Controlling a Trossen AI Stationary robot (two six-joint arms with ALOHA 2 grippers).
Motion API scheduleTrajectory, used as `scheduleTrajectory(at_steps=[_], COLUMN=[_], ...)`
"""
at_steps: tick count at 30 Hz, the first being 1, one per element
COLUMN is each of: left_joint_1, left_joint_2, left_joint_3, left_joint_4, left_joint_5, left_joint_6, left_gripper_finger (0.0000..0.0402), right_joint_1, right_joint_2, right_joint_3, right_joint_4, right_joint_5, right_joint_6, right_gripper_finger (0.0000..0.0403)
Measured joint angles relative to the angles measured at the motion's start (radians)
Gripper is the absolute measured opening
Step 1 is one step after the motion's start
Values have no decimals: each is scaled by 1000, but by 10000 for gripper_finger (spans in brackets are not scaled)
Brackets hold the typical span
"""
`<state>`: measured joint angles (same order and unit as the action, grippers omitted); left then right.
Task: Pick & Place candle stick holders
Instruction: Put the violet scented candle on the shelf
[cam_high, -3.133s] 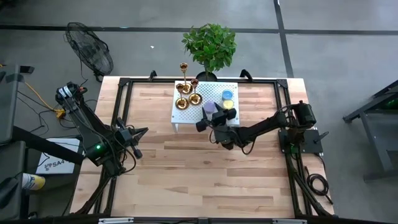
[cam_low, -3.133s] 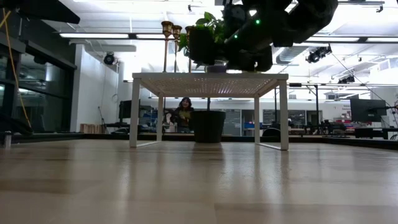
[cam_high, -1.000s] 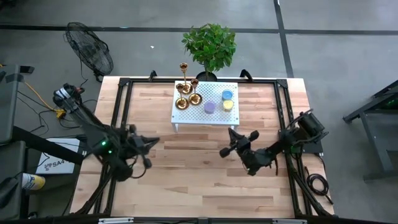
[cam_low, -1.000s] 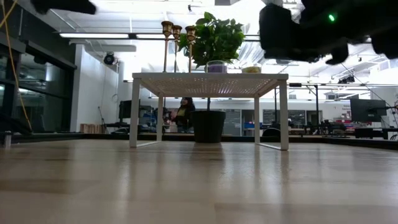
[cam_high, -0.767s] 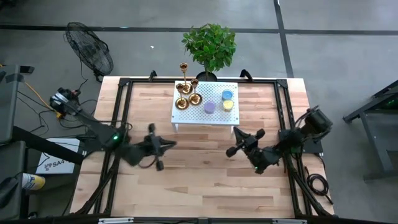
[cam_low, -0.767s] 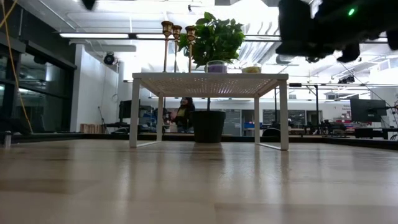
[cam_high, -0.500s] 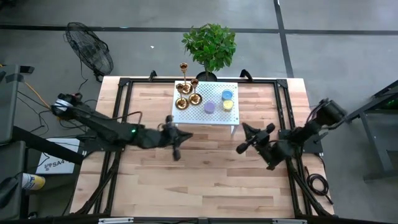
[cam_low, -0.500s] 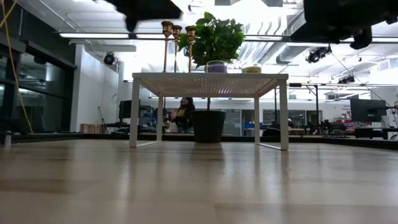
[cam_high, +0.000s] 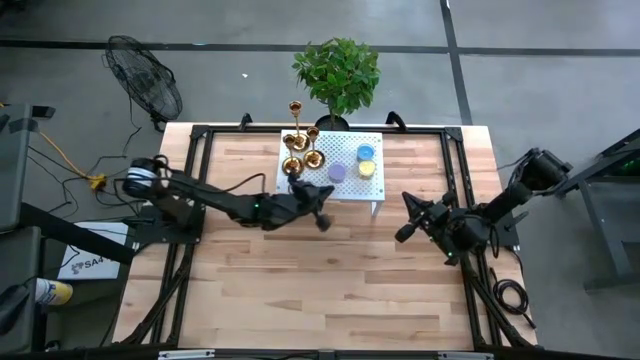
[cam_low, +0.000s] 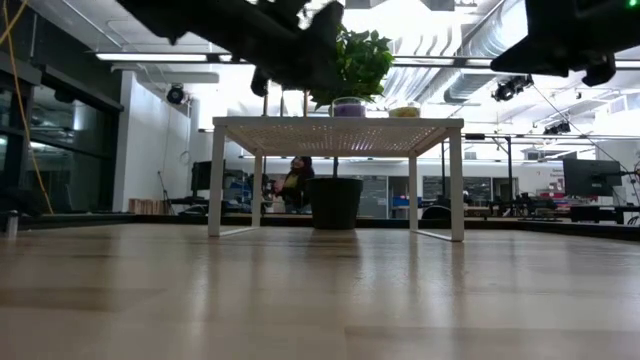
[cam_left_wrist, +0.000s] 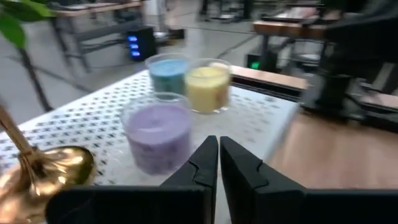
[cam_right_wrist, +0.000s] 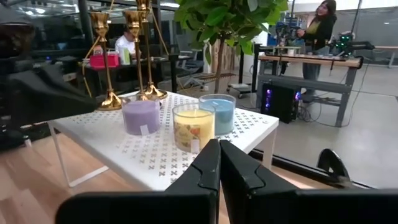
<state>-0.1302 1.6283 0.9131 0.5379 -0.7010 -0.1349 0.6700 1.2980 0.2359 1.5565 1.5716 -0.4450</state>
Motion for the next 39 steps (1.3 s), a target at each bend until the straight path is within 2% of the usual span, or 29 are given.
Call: scheduleTrajectory(at_steps=[9,17,26,36,39], left_joint_1=[3,-15,48,114,110], left_joint_2=[107,112,111,111,111], left_joint_3=[145,154,154,154,154], left_joint_4=[-110,-218,-289,-287,-287], left_joint_5=[-270,-453,-374,-194,-177], left_joint_6=[-5,-83,-213,-244,-252], left_gripper_finger=[17,17,17,17,17], right_joint_1=[8,14,14,14,14], right_joint_2=[0,0,0,1,1], right_joint_3=[-10,-10,-10,-9,-9], right_joint_4=[-3,-4,-4,-4,-4], right_joint_5=[-1,-1,-1,-1,-1], right_joint_6=[-6,-44,-70,-96,-98], right_gripper_finger=[0,0,0,0,0])
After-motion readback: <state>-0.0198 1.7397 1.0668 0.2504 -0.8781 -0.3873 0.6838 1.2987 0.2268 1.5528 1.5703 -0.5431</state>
